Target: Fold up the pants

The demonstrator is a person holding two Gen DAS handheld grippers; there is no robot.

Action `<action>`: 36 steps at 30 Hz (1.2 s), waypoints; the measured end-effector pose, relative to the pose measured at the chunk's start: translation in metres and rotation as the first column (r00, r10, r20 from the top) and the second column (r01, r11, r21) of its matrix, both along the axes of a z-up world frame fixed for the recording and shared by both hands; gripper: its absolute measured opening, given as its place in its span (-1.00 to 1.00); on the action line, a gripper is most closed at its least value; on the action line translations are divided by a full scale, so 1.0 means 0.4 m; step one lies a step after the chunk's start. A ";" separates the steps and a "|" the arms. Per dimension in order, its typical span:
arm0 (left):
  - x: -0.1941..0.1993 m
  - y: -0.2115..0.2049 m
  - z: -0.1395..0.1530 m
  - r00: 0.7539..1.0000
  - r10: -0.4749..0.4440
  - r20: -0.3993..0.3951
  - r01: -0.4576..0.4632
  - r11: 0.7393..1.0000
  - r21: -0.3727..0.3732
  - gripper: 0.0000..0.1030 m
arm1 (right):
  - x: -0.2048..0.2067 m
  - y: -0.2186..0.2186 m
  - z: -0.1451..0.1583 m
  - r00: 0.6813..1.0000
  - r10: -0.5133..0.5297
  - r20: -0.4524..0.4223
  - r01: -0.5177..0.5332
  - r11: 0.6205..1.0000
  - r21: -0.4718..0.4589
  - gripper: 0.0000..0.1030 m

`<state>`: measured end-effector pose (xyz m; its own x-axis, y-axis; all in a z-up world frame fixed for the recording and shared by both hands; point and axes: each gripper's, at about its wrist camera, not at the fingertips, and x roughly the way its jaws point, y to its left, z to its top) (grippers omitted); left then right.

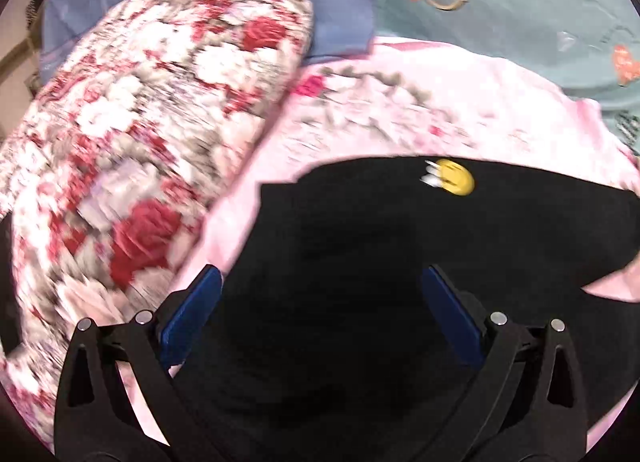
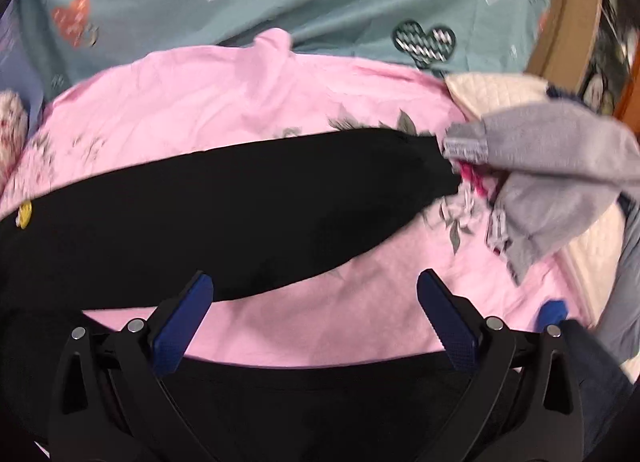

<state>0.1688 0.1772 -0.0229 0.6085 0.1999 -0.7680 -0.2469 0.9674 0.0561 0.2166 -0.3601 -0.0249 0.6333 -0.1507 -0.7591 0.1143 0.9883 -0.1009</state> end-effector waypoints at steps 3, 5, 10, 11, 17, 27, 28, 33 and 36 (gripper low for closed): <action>0.044 0.046 -0.015 0.999 0.039 -0.017 -0.039 0.999 -0.028 0.96 | -0.036 0.058 -0.015 0.996 0.091 -0.025 -0.087 0.989 0.119 0.97; 0.066 0.063 -0.035 0.998 0.053 -0.045 -0.056 0.997 -0.054 0.96 | -0.006 0.102 -0.054 0.983 0.172 -0.060 -0.147 0.946 0.290 0.97; 0.119 0.046 -0.084 0.993 0.018 -0.115 -0.014 0.999 0.041 0.96 | 0.052 0.192 -0.123 0.978 0.158 -0.137 -0.106 0.940 0.325 0.97; 0.120 0.043 -0.083 0.993 0.014 -0.118 -0.008 0.999 0.051 0.96 | 0.060 0.201 -0.128 0.977 0.159 -0.140 -0.111 0.948 0.298 0.97; 0.129 0.076 -0.106 0.988 0.012 -0.152 -0.014 1.000 -0.013 0.96 | 0.102 0.185 -0.156 0.952 0.255 -0.167 -0.207 0.943 0.263 0.97; 0.200 0.082 -0.143 0.990 0.029 -0.139 -0.021 0.998 0.059 0.96 | 0.115 0.188 -0.037 0.992 0.114 -0.051 -0.100 0.969 0.228 0.96; 0.222 0.072 -0.142 0.992 0.014 -0.122 -0.005 0.997 0.075 0.96 | 0.127 0.246 -0.031 0.984 0.171 -0.054 -0.155 0.962 0.225 0.96; 0.298 0.065 -0.170 0.987 -0.002 -0.160 0.010 0.999 0.048 0.96 | 0.187 0.375 -0.046 0.951 0.296 -0.085 -0.273 0.938 0.212 0.97; 0.317 0.062 -0.163 0.990 -0.037 -0.135 0.044 0.998 0.045 0.52 | 0.225 0.403 -0.077 0.945 0.304 -0.123 -0.279 0.942 0.185 0.97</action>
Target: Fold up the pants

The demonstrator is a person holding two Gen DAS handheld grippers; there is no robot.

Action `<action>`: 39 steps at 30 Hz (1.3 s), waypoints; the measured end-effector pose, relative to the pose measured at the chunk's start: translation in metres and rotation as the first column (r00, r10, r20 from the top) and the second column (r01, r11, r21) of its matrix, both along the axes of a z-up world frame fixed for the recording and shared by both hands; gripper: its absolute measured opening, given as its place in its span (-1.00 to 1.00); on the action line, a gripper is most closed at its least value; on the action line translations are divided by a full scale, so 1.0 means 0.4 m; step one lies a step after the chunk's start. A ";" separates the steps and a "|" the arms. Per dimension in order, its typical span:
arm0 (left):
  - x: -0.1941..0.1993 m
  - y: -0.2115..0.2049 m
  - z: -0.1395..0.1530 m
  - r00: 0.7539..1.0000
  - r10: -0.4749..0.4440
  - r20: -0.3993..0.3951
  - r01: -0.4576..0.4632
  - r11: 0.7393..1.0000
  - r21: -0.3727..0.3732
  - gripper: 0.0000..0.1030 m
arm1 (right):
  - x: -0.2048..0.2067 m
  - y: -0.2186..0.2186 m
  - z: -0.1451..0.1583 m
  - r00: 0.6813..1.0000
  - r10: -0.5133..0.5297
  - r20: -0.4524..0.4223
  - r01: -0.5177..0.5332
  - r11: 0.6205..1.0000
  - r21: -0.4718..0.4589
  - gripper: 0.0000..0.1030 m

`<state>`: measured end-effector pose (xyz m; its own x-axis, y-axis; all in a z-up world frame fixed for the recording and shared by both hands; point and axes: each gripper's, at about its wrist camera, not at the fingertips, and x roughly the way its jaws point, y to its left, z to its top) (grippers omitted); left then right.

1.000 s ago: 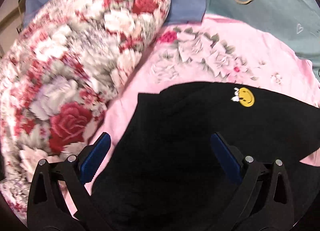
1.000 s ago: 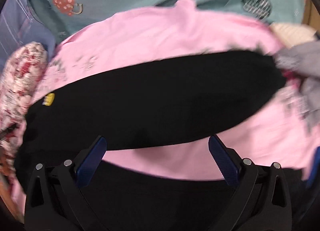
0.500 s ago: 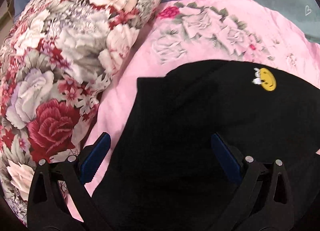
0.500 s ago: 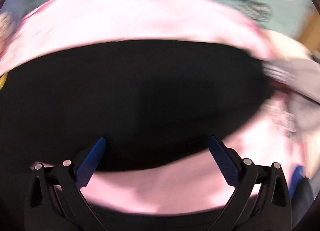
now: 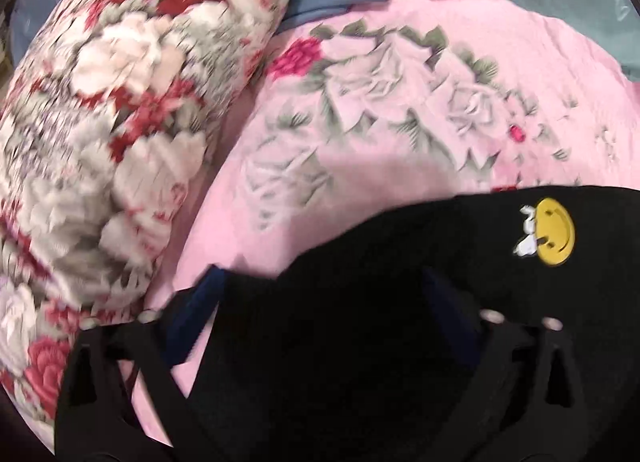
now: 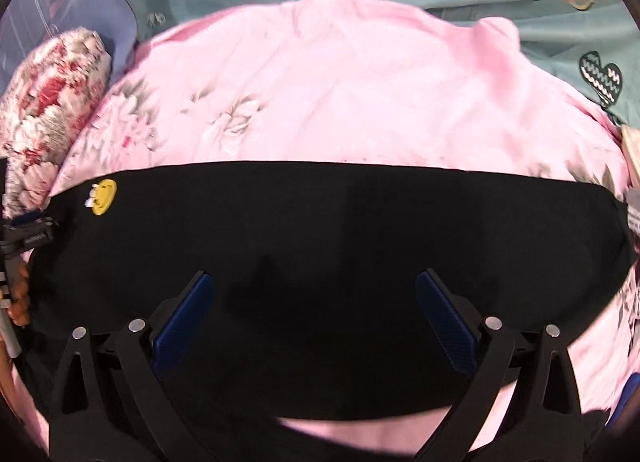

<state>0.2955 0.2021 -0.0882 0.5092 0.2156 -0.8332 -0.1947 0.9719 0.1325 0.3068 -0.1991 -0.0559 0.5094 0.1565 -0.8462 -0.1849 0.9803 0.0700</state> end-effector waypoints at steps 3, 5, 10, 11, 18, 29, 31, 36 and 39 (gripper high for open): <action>-0.004 -0.036 0.016 0.993 -0.122 -0.012 0.121 0.992 -0.047 -0.72 | 0.029 -0.010 -0.012 1.000 -0.008 -0.018 0.008 0.999 0.035 0.97; -0.024 -0.058 0.029 0.988 -0.157 -0.004 0.157 0.988 0.001 -0.74 | 0.041 -0.013 -0.011 1.000 -0.006 -0.015 0.007 0.999 0.041 0.97; -0.057 -0.048 0.038 0.976 -0.217 0.011 0.218 0.975 -0.043 -0.75 | 0.091 -0.027 0.024 0.997 0.078 -0.018 -0.077 0.997 0.022 0.97; -0.062 -0.046 0.040 0.974 -0.227 0.015 0.227 0.972 -0.053 -0.75 | 0.106 -0.027 0.030 0.995 0.101 -0.018 -0.101 0.995 0.015 0.97; -0.080 -0.023 0.058 0.970 -0.238 0.041 0.241 0.963 -0.119 -0.76 | 0.200 0.029 0.005 0.955 0.292 -0.050 -0.296 0.949 -0.111 0.97; -0.122 -0.003 0.087 0.969 -0.240 0.054 0.246 0.952 -0.185 -0.77 | 0.250 0.076 -0.034 0.864 0.487 -0.130 -0.502 0.853 -0.144 0.62; -0.124 -0.001 0.085 0.971 -0.234 0.046 0.238 0.952 -0.194 -0.77 | 0.256 0.088 -0.038 0.847 0.513 -0.143 -0.531 0.831 -0.164 0.62; -0.132 0.005 0.085 0.969 -0.238 0.063 0.246 0.948 -0.201 -0.77 | 0.251 0.101 -0.033 0.833 0.539 -0.125 -0.553 0.816 -0.166 -0.13; -0.125 0.008 0.082 0.974 -0.217 0.062 0.225 0.956 -0.186 -0.82 | 0.242 0.096 -0.022 0.830 0.541 -0.135 -0.555 0.827 -0.093 -0.96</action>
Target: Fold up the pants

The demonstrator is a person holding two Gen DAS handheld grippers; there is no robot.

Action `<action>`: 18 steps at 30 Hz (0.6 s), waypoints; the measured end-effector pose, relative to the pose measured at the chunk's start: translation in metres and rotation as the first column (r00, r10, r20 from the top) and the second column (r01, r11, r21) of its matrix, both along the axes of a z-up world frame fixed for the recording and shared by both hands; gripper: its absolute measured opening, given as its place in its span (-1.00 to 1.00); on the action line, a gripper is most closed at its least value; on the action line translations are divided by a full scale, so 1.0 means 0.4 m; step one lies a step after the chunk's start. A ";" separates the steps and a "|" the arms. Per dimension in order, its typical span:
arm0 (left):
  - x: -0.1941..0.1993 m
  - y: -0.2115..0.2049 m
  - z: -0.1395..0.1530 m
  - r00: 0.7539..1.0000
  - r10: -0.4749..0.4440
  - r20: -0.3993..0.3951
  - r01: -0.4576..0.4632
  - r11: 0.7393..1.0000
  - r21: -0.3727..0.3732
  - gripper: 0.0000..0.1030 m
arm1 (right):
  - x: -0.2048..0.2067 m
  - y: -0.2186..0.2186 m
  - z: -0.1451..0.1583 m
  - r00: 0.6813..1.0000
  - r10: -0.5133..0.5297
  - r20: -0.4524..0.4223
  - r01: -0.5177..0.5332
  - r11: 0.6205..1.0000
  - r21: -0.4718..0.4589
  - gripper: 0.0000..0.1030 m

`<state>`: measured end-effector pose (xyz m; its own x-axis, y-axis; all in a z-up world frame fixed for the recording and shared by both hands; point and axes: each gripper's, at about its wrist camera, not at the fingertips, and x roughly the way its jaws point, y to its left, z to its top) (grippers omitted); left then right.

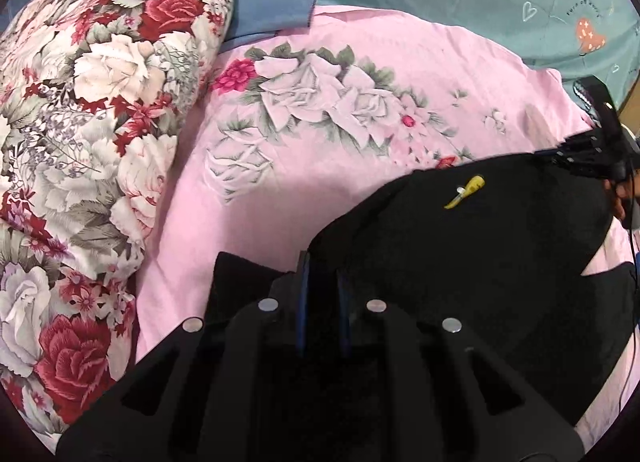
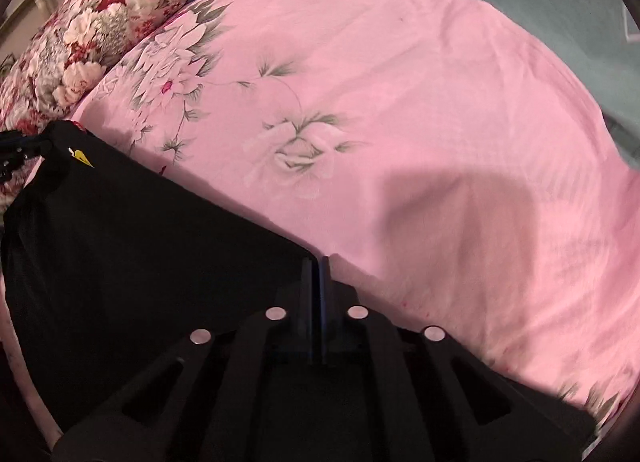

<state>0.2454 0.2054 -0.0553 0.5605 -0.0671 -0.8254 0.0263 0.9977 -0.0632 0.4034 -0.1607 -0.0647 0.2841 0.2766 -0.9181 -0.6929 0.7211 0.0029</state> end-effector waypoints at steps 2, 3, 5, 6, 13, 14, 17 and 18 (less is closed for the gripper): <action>0.004 0.007 0.006 1.000 0.026 0.006 -0.026 1.000 0.013 -0.85 | -0.028 -0.005 0.010 0.999 -0.003 0.034 0.003 1.000 -0.001 -0.96; 0.003 0.010 0.011 0.999 0.038 0.008 -0.038 0.999 0.015 -0.90 | -0.041 -0.016 0.024 0.999 -0.020 0.041 0.019 1.000 0.019 -0.96; -0.003 0.009 0.023 0.999 0.039 0.007 -0.039 0.999 0.024 -0.91 | -0.074 -0.045 0.069 0.997 -0.052 0.054 0.047 0.995 0.085 -0.96; -0.015 0.007 0.036 0.999 0.036 0.005 -0.036 0.999 0.017 -0.91 | -0.094 -0.061 0.096 0.996 -0.064 0.061 0.057 0.991 0.118 -0.96; -0.167 -0.003 0.112 0.998 0.010 0.066 -0.011 1.000 0.018 -0.91 | -0.395 -0.155 0.219 0.998 -0.049 0.048 0.034 0.962 0.270 -0.96; -0.193 -0.005 0.109 0.998 0.007 0.060 -0.008 1.000 0.016 -0.91 | -0.451 -0.168 0.205 0.998 -0.048 0.034 0.037 0.961 0.273 -0.96; -0.269 -0.012 0.097 0.999 -0.005 0.050 0.004 1.000 0.025 -0.91 | -0.578 -0.178 0.140 0.998 -0.060 -0.012 0.061 0.960 0.274 -0.96; -0.299 -0.014 0.092 0.998 -0.010 0.055 0.008 0.999 0.035 -0.91 | -0.613 -0.178 0.114 0.998 -0.061 -0.027 0.066 0.958 0.278 -0.96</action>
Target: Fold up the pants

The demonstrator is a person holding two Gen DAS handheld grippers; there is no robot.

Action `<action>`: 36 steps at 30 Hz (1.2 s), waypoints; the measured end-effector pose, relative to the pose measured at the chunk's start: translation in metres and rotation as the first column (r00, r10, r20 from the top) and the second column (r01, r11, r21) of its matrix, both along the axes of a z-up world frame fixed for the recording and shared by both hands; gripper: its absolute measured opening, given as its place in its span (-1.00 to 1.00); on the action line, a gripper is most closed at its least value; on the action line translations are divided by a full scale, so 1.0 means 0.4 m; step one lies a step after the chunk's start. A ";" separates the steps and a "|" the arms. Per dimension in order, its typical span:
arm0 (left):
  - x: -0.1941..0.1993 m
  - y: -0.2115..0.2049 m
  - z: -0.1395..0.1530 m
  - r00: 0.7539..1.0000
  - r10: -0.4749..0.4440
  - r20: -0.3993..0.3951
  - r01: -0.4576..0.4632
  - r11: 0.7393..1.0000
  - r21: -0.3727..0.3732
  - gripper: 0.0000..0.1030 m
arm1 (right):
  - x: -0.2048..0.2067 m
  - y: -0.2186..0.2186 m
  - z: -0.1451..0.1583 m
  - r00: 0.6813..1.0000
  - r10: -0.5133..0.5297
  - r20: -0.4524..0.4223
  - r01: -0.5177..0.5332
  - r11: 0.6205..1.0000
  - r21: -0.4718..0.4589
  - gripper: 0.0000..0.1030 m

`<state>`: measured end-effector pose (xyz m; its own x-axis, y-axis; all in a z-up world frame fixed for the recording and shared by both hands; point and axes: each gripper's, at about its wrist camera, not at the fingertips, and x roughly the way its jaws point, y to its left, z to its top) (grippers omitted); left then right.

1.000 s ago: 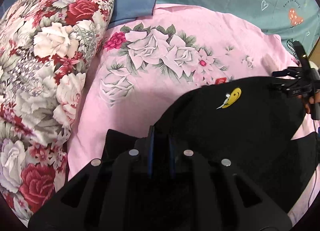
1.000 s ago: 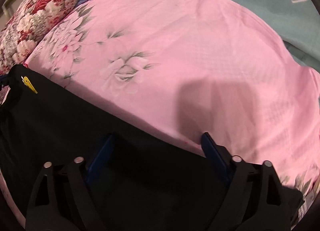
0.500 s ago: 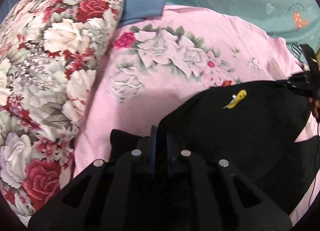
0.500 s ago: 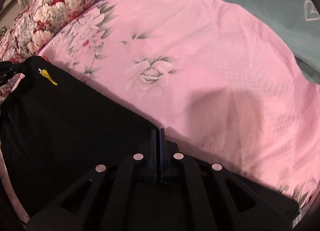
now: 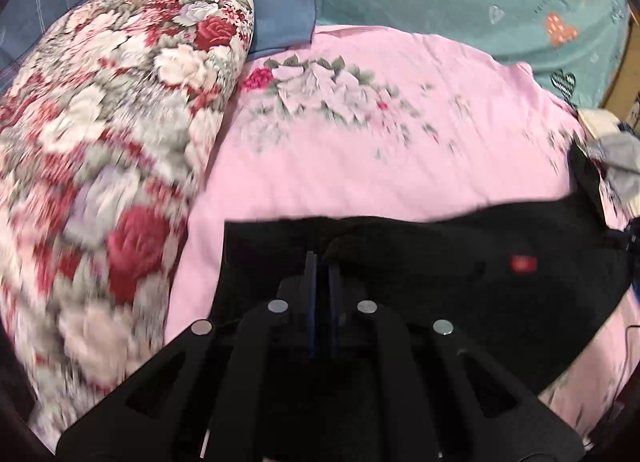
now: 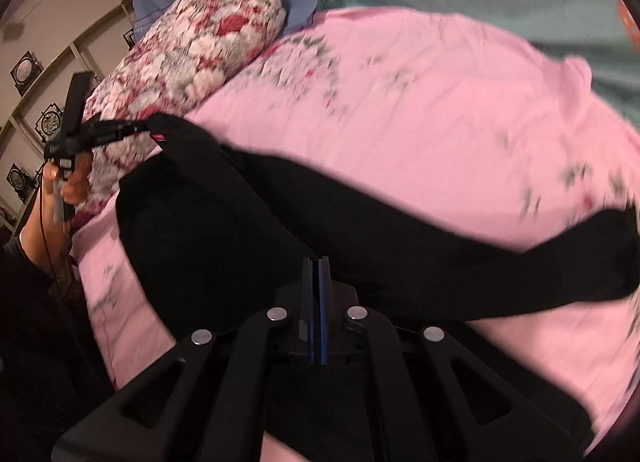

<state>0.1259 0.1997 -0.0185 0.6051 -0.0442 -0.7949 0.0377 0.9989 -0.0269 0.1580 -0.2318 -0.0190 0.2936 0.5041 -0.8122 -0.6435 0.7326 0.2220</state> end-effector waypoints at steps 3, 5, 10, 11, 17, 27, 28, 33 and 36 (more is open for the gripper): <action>-0.057 0.010 -0.052 0.999 0.019 -0.033 -0.018 1.000 0.018 -0.69 | -0.082 -0.016 -0.076 0.998 -0.006 -0.055 0.009 0.998 0.056 -0.96; -0.058 0.018 -0.112 0.990 0.074 -0.118 -0.066 0.995 0.074 -0.35 | -0.101 -0.001 -0.139 0.996 -0.044 -0.080 0.047 0.998 0.038 -0.93; -0.116 0.069 -0.137 0.970 0.160 -0.184 -0.168 0.985 -0.026 0.35 | -0.093 -0.009 -0.164 0.982 -0.152 -0.109 0.158 0.987 0.040 -0.42; -0.134 0.078 -0.124 0.970 0.178 -0.167 -0.186 0.982 -0.035 0.42 | -0.101 -0.024 -0.142 0.980 -0.186 -0.075 0.190 0.980 0.053 -0.11; -0.173 0.086 -0.097 0.962 0.170 -0.212 -0.207 0.964 -0.168 0.41 | -0.155 -0.115 -0.068 0.934 -0.357 0.004 0.353 0.924 0.143 0.04; -0.028 0.035 -0.191 0.914 0.158 -0.374 -0.276 0.917 -0.287 -0.36 | -0.217 -0.137 -0.053 0.923 -0.384 0.002 0.373 0.899 0.231 0.04; -0.021 0.036 -0.197 0.910 0.162 -0.382 -0.284 0.914 -0.288 -0.36 | -0.218 -0.140 -0.054 0.920 -0.392 0.002 0.381 0.894 0.236 0.04; 0.010 0.060 -0.200 0.892 0.224 -0.393 -0.364 0.872 -0.329 -0.36 | -0.206 -0.153 -0.067 0.905 -0.426 -0.011 0.417 0.879 0.231 0.04; 0.002 0.085 -0.172 0.881 0.296 -0.370 -0.429 0.829 -0.358 -0.40 | -0.182 -0.174 -0.085 0.863 -0.505 -0.026 0.500 0.844 0.197 0.04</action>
